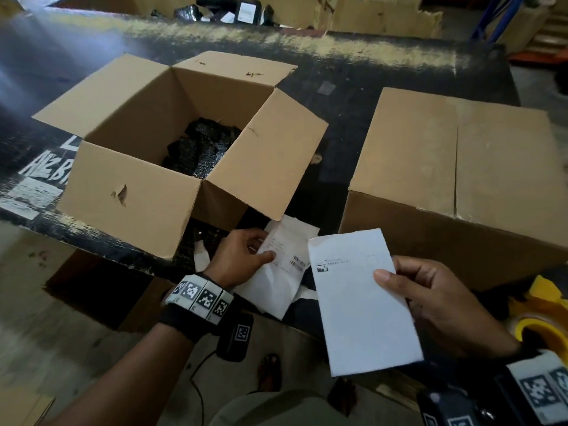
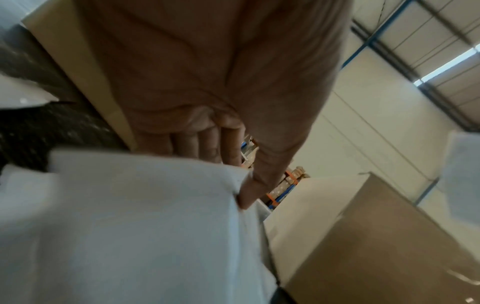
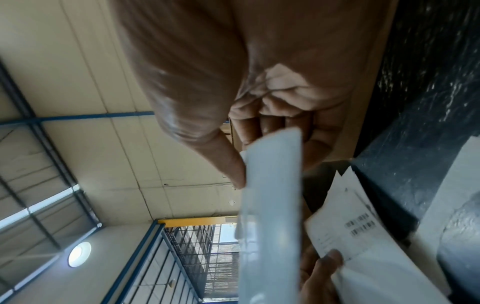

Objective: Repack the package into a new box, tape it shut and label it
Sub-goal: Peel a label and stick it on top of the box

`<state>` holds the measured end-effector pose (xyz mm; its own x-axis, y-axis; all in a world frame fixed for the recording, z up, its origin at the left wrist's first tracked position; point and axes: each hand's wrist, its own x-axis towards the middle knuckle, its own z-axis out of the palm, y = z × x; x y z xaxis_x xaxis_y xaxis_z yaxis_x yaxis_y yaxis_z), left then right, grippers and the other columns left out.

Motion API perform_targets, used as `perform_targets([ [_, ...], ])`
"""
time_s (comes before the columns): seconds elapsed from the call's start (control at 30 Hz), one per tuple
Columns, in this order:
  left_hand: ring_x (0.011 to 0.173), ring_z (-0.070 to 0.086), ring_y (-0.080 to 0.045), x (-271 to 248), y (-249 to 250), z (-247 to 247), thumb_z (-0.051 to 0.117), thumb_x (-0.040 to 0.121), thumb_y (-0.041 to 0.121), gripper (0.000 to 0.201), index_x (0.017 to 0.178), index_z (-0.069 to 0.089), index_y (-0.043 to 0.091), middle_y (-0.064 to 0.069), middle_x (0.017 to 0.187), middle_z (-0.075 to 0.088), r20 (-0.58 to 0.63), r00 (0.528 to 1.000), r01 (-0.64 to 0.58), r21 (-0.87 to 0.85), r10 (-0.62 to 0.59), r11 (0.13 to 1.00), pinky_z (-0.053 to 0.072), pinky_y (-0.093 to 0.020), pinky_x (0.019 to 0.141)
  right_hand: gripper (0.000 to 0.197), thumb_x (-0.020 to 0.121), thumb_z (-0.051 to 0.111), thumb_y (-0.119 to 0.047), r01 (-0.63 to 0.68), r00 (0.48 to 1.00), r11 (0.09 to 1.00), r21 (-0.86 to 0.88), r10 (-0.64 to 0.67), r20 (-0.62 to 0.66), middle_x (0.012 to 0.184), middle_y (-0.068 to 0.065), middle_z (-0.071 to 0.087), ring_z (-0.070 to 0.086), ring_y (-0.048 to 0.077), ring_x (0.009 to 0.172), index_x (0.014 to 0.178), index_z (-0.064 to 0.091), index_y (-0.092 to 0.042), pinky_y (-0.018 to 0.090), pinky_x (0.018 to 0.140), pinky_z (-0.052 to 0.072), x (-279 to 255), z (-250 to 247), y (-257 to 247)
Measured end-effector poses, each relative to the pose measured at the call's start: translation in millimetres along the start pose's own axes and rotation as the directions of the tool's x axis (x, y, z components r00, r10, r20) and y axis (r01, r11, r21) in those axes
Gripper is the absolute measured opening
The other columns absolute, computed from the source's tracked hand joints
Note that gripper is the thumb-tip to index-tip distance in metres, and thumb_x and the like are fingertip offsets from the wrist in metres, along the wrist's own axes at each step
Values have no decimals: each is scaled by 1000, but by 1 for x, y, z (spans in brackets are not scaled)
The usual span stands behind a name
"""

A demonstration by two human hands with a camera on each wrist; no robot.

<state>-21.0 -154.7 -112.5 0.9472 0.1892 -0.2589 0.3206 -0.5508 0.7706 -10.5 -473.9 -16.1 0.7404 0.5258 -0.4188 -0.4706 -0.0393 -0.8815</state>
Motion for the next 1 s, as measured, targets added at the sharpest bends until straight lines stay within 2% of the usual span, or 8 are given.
perform_targets([
  [0.07,87,72,-14,5,-3,3,84,81,25,32,110,72,22,4,93,76,-14,999,42,20,-42,999,60,-40,80,44,78,78,-33,54,997,997,-51,-56,-50,107,16,77,74,34,99,107,75,0,31,75,62,-1,2,1],
  [0.2,85,69,-16,8,-4,10,85,80,26,34,110,68,22,9,85,68,-97,994,57,101,-47,993,50,-27,71,29,82,64,-19,146,980,974,-171,-166,-106,101,9,79,76,25,93,101,75,-1,25,76,61,-4,2,0],
  [0.37,105,61,-21,-4,0,11,75,81,45,42,118,66,27,3,106,69,-213,970,-38,351,119,936,52,-37,85,27,85,65,-20,224,958,940,-259,-261,-121,106,1,79,76,19,98,104,75,-5,26,78,61,-5,-1,5],
  [0.47,91,66,-9,-30,28,7,68,94,43,17,107,70,32,8,99,71,-131,964,-228,50,233,972,53,-30,75,23,86,65,-19,288,932,915,-282,-335,-135,107,-1,79,75,16,98,103,75,-7,25,76,60,-9,0,3],
  [0.6,94,71,-21,-67,86,2,57,95,43,36,115,71,17,-4,101,74,-20,933,-331,-431,358,840,53,-24,76,23,84,64,-18,392,878,869,-303,-452,-160,107,-10,78,74,9,98,104,74,-11,19,74,59,-14,4,-3],
  [0.7,98,72,-21,-70,113,5,67,93,32,32,115,68,8,-7,107,75,2,921,-327,-536,389,778,55,-24,80,23,85,65,-23,447,830,826,-343,-526,-187,107,-12,78,74,7,98,103,75,-14,21,75,60,-16,8,-5],
  [0.83,99,75,-25,-64,134,11,67,91,13,25,112,66,-1,-12,107,77,52,954,-185,-674,295,715,60,-28,80,23,85,67,-27,465,808,786,-408,-565,-168,103,-11,78,75,9,96,99,75,-11,29,74,63,-18,10,-8],
  [1.0,96,74,-25,-53,145,10,69,85,22,26,104,70,3,-13,105,77,74,954,-157,-702,291,694,59,-32,82,18,87,65,-18,556,757,765,-325,-628,-182,94,5,79,75,17,86,94,72,-3,27,72,60,-27,6,-29],
])
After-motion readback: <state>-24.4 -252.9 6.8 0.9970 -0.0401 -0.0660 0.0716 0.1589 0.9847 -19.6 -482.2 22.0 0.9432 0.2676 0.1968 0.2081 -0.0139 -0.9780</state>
